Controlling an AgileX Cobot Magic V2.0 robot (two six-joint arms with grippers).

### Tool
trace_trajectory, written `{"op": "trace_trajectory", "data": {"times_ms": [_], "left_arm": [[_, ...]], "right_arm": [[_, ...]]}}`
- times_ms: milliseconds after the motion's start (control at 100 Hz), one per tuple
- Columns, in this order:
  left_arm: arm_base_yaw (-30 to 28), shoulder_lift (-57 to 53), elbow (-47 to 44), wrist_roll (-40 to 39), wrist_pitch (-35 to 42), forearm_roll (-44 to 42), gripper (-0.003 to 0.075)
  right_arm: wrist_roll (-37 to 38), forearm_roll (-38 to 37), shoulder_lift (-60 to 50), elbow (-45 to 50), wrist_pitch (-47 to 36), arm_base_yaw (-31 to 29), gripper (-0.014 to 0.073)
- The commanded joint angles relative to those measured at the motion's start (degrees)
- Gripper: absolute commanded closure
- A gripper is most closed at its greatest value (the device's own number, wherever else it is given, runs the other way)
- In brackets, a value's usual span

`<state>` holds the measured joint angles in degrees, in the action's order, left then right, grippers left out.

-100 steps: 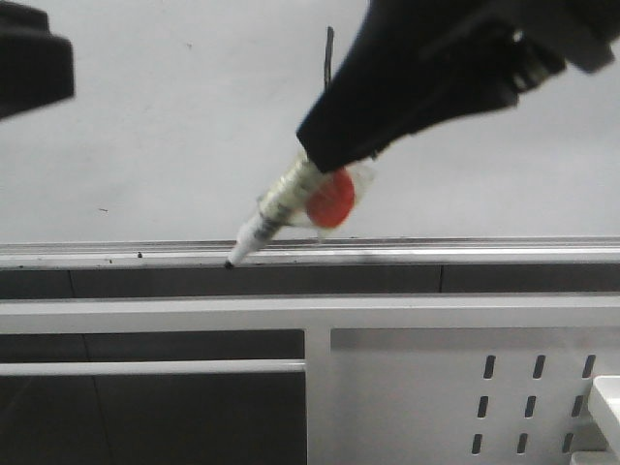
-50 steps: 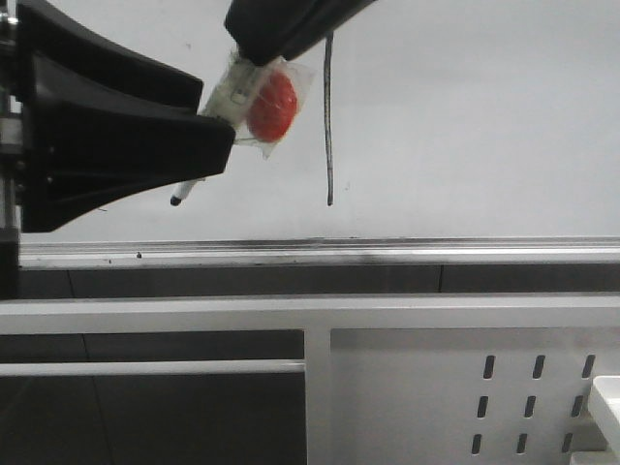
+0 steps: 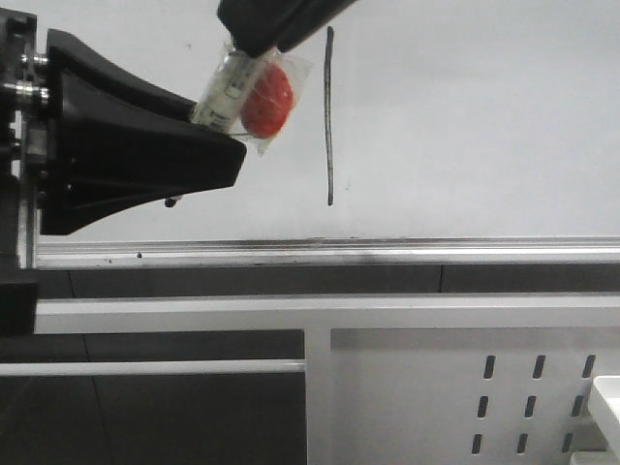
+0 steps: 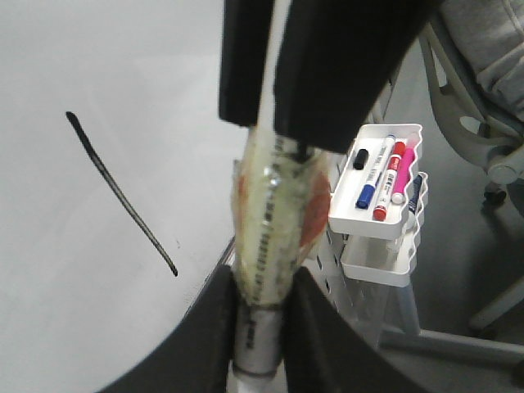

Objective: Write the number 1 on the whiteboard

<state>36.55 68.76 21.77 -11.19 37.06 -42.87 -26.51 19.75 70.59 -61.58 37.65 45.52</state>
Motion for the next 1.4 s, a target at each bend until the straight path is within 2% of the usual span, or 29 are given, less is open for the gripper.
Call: {"op": "trace_trajectory", "data": {"times_ms": [0, 40, 80, 130, 150, 180, 230, 280, 310, 440, 550, 620, 670, 700, 780, 900, 1030, 1170, 1390], "left_arm": [[0.3, -0.7, 1.7, -1.4, 4.7, 3.4, 0.0740], [0.3, -0.7, 1.7, -1.5, 4.3, 3.8, 0.0740], [0.3, -0.7, 1.7, -1.7, 3.9, 4.4, 0.0740], [0.3, -0.7, 1.4, -1.7, 3.6, 6.2, 0.0740], [0.3, -0.7, 1.2, -1.7, 3.6, 7.0, 0.0740], [0.3, -0.7, 1.1, -1.7, 3.6, 7.6, 0.0740], [0.3, -0.7, 0.5, -1.7, 3.7, 8.2, 0.0740], [0.3, -0.7, -0.1, -1.7, 4.2, 8.9, 0.0740], [0.3, -0.7, -0.5, -1.7, 4.3, 9.5, 0.0740], [0.3, -0.7, -3.9, -1.7, 6.7, 17.5, 0.0740], [0.3, -0.5, -8.5, -1.2, 13.6, 28.5, 0.0740], [0.3, 0.1, -11.0, -1.0, 17.1, 34.4, 0.0740], [0.3, 0.9, -11.9, 0.4, 18.3, 37.9, 0.0740], [0.3, 1.4, -12.0, 1.2, 18.4, 40.1, 0.0740], [0.3, 4.0, -12.0, 1.9, 20.7, 41.3, 0.0740], [0.3, 9.4, -12.0, 1.9, 30.8, 42.3, 0.0740], [0.3, 16.2, -12.0, 1.9, 40.9, 47.1, 0.0740], [0.3, 20.6, -10.3, 1.9, 41.0, 49.2, 0.0740], [0.3, 21.1, -6.4, 1.9, 41.0, 50.0, 0.0740]], "right_arm": [[-0.5, 0.1, -1.2, -1.9, -3.0, -0.1, 0.0657], [-0.5, 0.1, -1.2, -1.9, -3.0, -0.2, 0.0634], [-0.5, 0.1, -1.2, -1.9, -3.1, -0.2, 0.0576], [-0.1, 0.1, -1.2, -1.9, -3.4, -0.5, 0.0466], [0.2, 0.1, -1.2, -1.9, -3.7, -0.7, 0.0386], [0.2, 0.1, -1.2, -1.9, -4.0, -0.9, 0.0323], [0.2, 0.1, -1.3, -1.9, -4.3, -1.4, 0.0171], [0.2, 0.1, -1.3, -1.9, -4.4, -1.7, 0.0088], [0.2, 0.1, -1.3, -1.9, -4.2, -1.7, 0.0072], [0.2, 0.1, -1.3, -1.9, -2.9, -1.7, 0.0123], [0.2, 0.1, -2.3, -1.9, -1.1, -1.7, 0.0233], [0.2, -0.2, -3.2, -1.8, 0.2, -1.7, 0.0416], [0.2, -0.6, -3.9, -1.7, 1.0, -1.7, 0.0604], [0.3, -0.7, -4.3, -1.7, 1.0, -1.7, 0.0669], [2.5, -2.2, -5.5, -1.2, 1.2, -1.7, 0.0662], [3.6, -3.6, -7.2, 0.6, 1.0, -1.7, 0.0662], [5.0, -4.4, -8.3, 2.3, 0.8, -1.7, 0.0662], [5.0, -4.4, -8.4, 2.8, 0.8, -1.7, 0.0662], [5.0, -4.4, -8.4, 2.8, 0.1, -1.7, 0.0663]]}}
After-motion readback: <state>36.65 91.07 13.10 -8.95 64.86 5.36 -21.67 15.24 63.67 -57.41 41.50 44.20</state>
